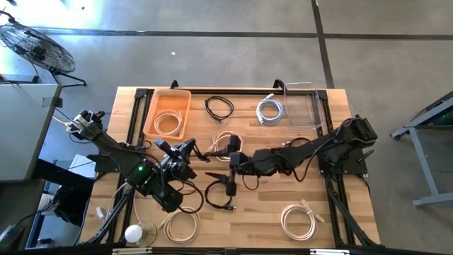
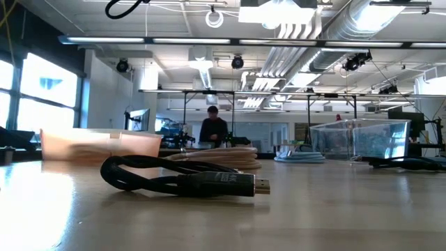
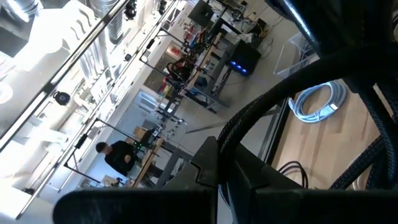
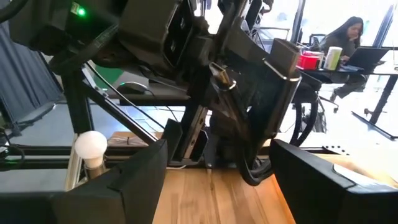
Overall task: Sort HDMI cables
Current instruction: Put the black HDMI cable into the transparent bin
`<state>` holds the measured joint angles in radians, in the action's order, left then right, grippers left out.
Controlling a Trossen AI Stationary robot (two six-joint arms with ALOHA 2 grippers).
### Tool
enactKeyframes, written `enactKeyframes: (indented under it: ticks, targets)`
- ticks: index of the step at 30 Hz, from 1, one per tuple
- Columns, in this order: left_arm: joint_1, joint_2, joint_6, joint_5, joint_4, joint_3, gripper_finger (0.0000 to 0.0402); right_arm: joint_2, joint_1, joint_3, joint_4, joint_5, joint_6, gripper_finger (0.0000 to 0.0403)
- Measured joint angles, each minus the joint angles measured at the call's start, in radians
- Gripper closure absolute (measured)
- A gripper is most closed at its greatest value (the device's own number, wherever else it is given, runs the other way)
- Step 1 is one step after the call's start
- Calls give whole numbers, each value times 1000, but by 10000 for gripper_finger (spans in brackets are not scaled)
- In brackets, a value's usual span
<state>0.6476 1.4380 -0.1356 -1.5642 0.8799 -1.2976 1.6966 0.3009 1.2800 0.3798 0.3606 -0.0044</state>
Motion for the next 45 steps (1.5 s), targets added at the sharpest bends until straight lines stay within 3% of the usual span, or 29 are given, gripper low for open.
enactKeyframes:
  ticks: [14, 19, 26, 31, 37, 42, 45]
  targets:
    - [0, 0, 0, 0, 3, 0, 398, 33, -34, 0, 47, -34, -29, 139]
    - [0, 0, 2, 2, 5, 0, 398, 33, -36, 0, 52, -29, -85, 213]
    - [0, -1, 27, -5, 8, 0, 379, 33, -42, 0, 36, -43, -149, 379]
    - [0, -1, 34, 4, 4, 0, 350, 33, -41, 0, 15, -26, -153, 365]
    - [0, 0, 77, 5, -6, 0, 344, 33, -41, 0, -16, -17, -154, 386]
    - [13, 0, 308, 39, -167, 0, 343, 32, -40, 0, -39, 37, -178, 386]
    - [21, -3, 488, 174, -253, -1, 342, 32, -36, 0, -74, 45, -212, 386]
